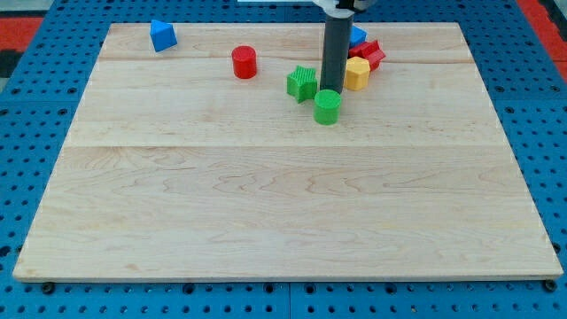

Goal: Slightluy touch the blue cube

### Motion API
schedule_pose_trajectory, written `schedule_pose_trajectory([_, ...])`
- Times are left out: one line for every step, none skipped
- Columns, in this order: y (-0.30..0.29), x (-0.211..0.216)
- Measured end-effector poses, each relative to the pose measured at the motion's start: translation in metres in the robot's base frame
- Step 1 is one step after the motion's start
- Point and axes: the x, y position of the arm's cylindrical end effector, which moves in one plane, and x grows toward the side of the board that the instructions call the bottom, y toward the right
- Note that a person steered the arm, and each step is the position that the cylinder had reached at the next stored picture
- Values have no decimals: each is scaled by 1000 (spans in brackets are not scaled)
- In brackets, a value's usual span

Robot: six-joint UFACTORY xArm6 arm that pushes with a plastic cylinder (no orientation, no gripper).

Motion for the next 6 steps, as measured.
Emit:
schedule_pose_trajectory([5, 13])
schedule_pose_trajectory([34, 10])
schedule_pose_trajectory([88, 10])
schedule_pose_trajectory([126, -16])
schedule_pose_trajectory([119, -69])
schedule_pose_trajectory([98, -113])
